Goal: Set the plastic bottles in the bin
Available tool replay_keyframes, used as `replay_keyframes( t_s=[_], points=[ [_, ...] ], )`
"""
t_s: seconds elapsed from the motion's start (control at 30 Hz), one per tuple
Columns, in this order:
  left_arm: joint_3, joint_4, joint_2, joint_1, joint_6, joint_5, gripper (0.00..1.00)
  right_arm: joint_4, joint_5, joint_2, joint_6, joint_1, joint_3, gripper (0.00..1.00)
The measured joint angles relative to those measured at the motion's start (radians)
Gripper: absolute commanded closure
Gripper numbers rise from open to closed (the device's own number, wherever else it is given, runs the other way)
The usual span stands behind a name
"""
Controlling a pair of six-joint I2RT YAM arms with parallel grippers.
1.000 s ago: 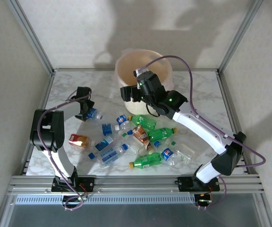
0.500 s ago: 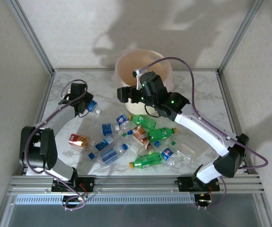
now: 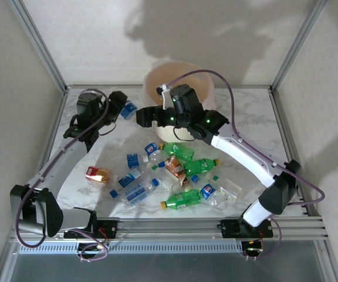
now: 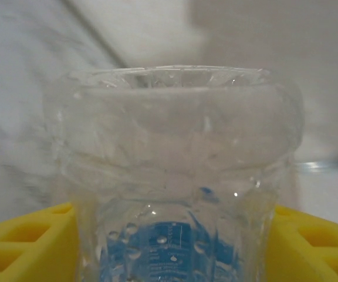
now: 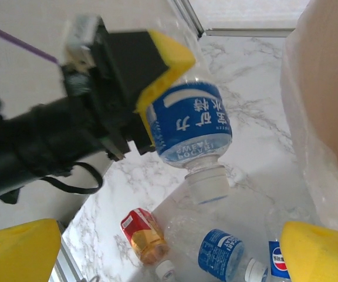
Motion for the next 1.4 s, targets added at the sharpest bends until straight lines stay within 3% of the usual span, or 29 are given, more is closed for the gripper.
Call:
replay_keyframes(
  t_s=[0.17,0.47,0.77,0.93,1.07,1.17,1.23,1.33,1.4],
  points=[
    [0.049,0.14,-0.007,-0.037,-0.021,0.14,0.33,-0.015,-0.047,0.008,0.0,-0.042,0.036,0.04],
    [0.049,0.34,-0.023,-0.047,-0.097,0.272,0.31,-0.002,-0.139,-0.044,0.003,-0.089,0.005,0.3],
    [0.05,0.389,-0.021,-0.072,-0.118,0.296,0.33,0.009,-0.227,-0.052,0.004,-0.089,0.005,0.45],
    [0.05,0.407,-0.02,-0.093,-0.124,0.298,0.33,0.013,-0.249,-0.052,0.004,-0.089,0.005,0.48],
    [0.05,0.42,-0.01,-0.11,-0.137,0.301,0.33,0.024,-0.262,-0.052,0.005,-0.089,0.005,0.6],
    [0.05,0.425,-0.002,-0.111,-0.144,0.301,0.32,0.025,-0.262,-0.052,0.001,-0.089,0.005,0.64],
    [0.05,0.425,0.0,-0.111,-0.144,0.301,0.28,0.023,-0.26,-0.052,0.0,-0.089,0.005,0.65],
    [0.052,0.426,0.0,-0.114,-0.135,0.299,0.01,0.02,-0.237,-0.053,-0.001,-0.089,0.005,0.68],
    [0.056,0.419,-0.001,-0.117,-0.116,0.291,0.01,-0.011,-0.184,-0.052,-0.003,-0.089,0.018,0.69]
  ],
)
